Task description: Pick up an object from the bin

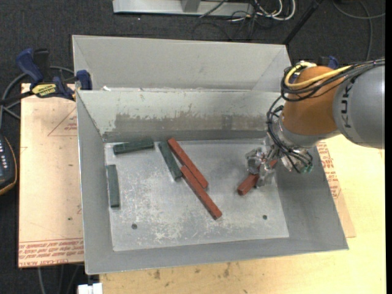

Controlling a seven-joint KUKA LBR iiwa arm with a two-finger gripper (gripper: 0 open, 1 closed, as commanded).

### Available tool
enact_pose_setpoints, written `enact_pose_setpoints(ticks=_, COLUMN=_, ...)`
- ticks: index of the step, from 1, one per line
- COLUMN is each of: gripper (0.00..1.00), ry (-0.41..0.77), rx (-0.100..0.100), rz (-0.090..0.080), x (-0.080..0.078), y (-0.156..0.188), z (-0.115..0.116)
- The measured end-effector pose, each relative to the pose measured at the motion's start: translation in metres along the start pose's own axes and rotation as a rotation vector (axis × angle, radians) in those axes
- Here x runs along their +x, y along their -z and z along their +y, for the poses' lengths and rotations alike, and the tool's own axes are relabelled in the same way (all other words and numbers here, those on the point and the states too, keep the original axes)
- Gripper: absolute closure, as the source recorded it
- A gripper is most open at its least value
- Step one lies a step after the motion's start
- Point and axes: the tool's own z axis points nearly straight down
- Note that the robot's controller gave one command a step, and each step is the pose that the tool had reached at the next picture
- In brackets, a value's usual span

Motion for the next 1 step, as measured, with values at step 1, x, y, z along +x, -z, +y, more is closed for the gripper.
enact_pose_setpoints(ticks=1, gripper=1.0, ry=0.437, rx=0.006, rz=-0.003, x=0.0026, y=0.1648, z=0.0243)
